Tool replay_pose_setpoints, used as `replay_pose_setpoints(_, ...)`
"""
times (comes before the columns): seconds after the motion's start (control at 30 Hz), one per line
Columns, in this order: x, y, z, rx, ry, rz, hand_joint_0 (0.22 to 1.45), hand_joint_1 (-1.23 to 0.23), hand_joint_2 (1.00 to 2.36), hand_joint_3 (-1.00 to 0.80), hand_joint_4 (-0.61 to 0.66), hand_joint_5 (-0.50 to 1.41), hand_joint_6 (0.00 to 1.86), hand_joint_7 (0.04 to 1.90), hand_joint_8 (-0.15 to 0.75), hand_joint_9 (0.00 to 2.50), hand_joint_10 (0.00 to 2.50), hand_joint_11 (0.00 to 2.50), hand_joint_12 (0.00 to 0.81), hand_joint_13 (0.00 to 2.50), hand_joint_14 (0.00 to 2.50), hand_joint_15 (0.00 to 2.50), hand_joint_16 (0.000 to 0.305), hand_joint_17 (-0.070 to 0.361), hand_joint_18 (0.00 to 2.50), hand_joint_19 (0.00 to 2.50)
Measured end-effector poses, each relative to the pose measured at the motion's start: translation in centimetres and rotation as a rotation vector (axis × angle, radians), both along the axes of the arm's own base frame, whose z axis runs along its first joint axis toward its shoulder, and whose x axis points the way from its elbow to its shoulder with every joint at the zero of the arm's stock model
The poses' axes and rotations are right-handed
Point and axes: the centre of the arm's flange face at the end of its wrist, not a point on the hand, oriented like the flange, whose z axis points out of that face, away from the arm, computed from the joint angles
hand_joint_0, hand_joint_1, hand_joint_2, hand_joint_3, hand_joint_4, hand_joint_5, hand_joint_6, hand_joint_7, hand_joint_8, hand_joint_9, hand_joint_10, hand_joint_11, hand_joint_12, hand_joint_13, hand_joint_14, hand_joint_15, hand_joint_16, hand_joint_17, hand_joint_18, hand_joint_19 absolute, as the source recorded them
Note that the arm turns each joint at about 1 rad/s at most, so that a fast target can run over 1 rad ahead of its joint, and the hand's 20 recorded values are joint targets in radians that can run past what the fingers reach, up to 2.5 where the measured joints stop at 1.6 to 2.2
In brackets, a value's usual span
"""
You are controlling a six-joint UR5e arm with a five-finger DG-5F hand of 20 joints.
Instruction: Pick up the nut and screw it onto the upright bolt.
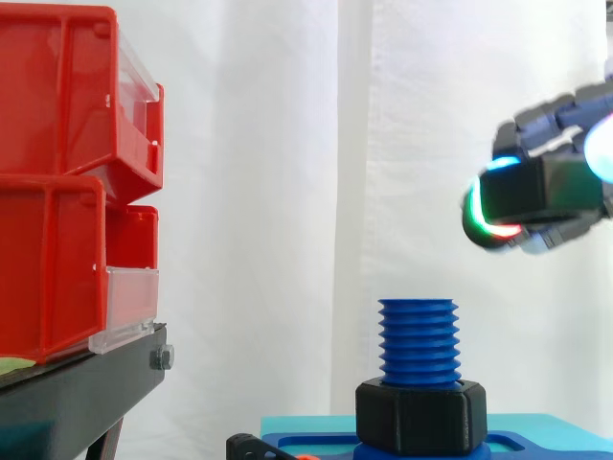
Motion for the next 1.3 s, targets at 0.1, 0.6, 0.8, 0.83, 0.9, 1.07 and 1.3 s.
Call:
replay_pose_setpoints(0.1, 0.7, -0.1, 1.0, 0.009, -0.037, 0.027, 0.50, -0.76, 1.00, -0.50, 0.23, -0.20, 0.50, 1.26, 0.276, 0.27, 0.00, 0.00, 0.356, 0.41, 0.00, 0.00, 0.053, 0.119, 0.44, 0.07)
replay_pose_setpoints(0.6, 2.8, -0.3, 1.4, -0.034, -0.121, 0.085, 0.50, -0.76, 1.00, -0.50, 0.23, -0.20, 0.50, 1.26, 0.275, 0.27, 0.00, 0.00, 0.356, 0.42, 0.00, 0.00, 0.053, 0.120, 0.43, 0.07)
replay_pose_setpoints(0.8, 3.5, 0.0, 0.6, -0.042, -0.113, 0.097, 0.50, -0.76, 1.00, -0.50, 0.23, -0.20, 0.50, 1.25, 0.274, 0.27, 0.00, 0.00, 0.356, 0.42, 0.00, 0.00, 0.053, 0.120, 0.42, 0.07)
replay_pose_setpoints(0.83, 3.6, 0.0, 0.5, -0.042, -0.112, 0.098, 0.50, -0.76, 1.00, -0.50, 0.23, -0.20, 0.50, 1.26, 0.274, 0.27, 0.00, 0.00, 0.356, 0.42, 0.00, 0.00, 0.053, 0.120, 0.42, 0.07)
replay_pose_setpoints(0.9, 3.7, 0.1, 0.1, -0.043, -0.106, 0.100, 0.50, -0.76, 1.00, -0.50, 0.23, -0.20, 0.50, 1.25, 0.274, 0.27, 0.00, 0.00, 0.356, 0.42, 0.00, 0.00, 0.053, 0.119, 0.42, 0.08)
replay_pose_setpoints(1.07, 4.3, 0.3, -1.4, -0.045, -0.094, 0.109, 0.50, -0.76, 1.00, -0.50, 0.23, -0.20, 0.50, 1.26, 0.275, 0.27, 0.00, 0.00, 0.357, 0.42, 0.00, 0.00, 0.053, 0.119, 0.42, 0.08)
replay_pose_setpoints(1.3, 5.6, 0.4, -3.4, -0.040, -0.102, 0.113, 0.50, -0.75, 1.00, -0.50, 0.23, -0.20, 0.50, 1.26, 0.273, 0.27, 0.00, 0.00, 0.358, 0.41, 0.00, 0.00, 0.053, 0.119, 0.43, 0.07)
